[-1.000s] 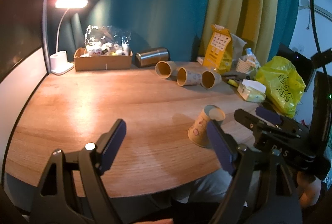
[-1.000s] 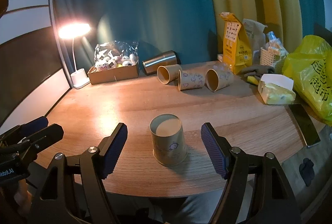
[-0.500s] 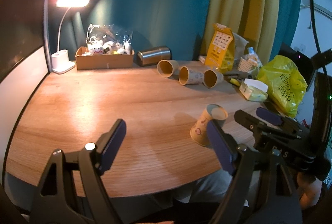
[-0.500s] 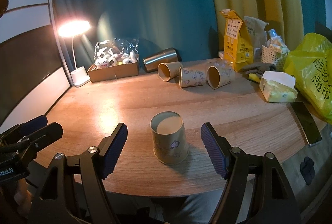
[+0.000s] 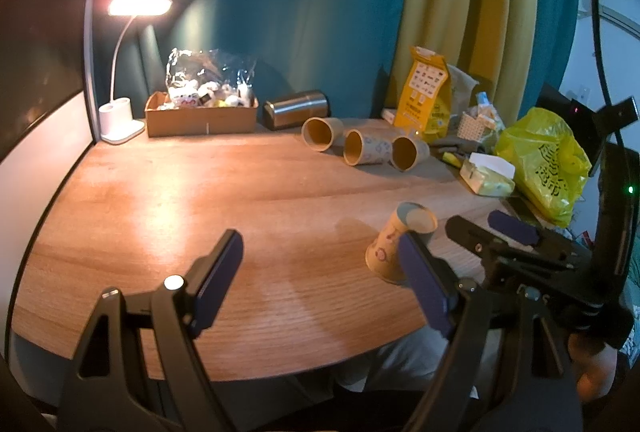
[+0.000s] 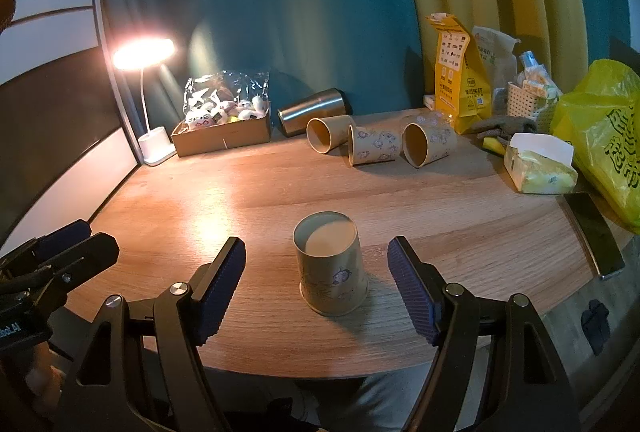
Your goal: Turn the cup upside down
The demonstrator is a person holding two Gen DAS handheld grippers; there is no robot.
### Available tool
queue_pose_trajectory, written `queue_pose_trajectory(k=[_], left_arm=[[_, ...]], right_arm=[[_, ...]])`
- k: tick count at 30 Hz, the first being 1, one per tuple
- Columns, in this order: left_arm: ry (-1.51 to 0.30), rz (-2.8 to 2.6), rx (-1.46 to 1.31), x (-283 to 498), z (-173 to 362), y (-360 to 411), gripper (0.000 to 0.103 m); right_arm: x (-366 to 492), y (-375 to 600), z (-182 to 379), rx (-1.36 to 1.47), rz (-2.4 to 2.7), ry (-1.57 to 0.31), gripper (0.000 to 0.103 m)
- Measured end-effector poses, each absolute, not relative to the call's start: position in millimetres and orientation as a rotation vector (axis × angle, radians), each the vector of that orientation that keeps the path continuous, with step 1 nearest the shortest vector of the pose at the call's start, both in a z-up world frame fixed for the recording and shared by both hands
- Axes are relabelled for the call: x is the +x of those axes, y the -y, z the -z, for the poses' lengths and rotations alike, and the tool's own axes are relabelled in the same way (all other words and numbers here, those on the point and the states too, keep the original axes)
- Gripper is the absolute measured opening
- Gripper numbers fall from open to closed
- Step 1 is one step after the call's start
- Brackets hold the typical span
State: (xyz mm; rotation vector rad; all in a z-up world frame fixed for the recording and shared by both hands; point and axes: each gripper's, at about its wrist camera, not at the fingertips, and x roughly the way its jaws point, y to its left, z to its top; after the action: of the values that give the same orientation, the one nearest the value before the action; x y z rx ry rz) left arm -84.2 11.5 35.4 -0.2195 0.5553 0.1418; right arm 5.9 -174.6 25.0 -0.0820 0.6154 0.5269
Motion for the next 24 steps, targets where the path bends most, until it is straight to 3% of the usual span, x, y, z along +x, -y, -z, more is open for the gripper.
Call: queue_pose_trajectory(k=[24], left_arm=[[-0.571, -0.159, -0.229, -80.2, -35.5, -10.0, 0.081]], right_arm=[[10.6, 170.3, -19.7, -0.074, -0.531, -0.641, 0.077]])
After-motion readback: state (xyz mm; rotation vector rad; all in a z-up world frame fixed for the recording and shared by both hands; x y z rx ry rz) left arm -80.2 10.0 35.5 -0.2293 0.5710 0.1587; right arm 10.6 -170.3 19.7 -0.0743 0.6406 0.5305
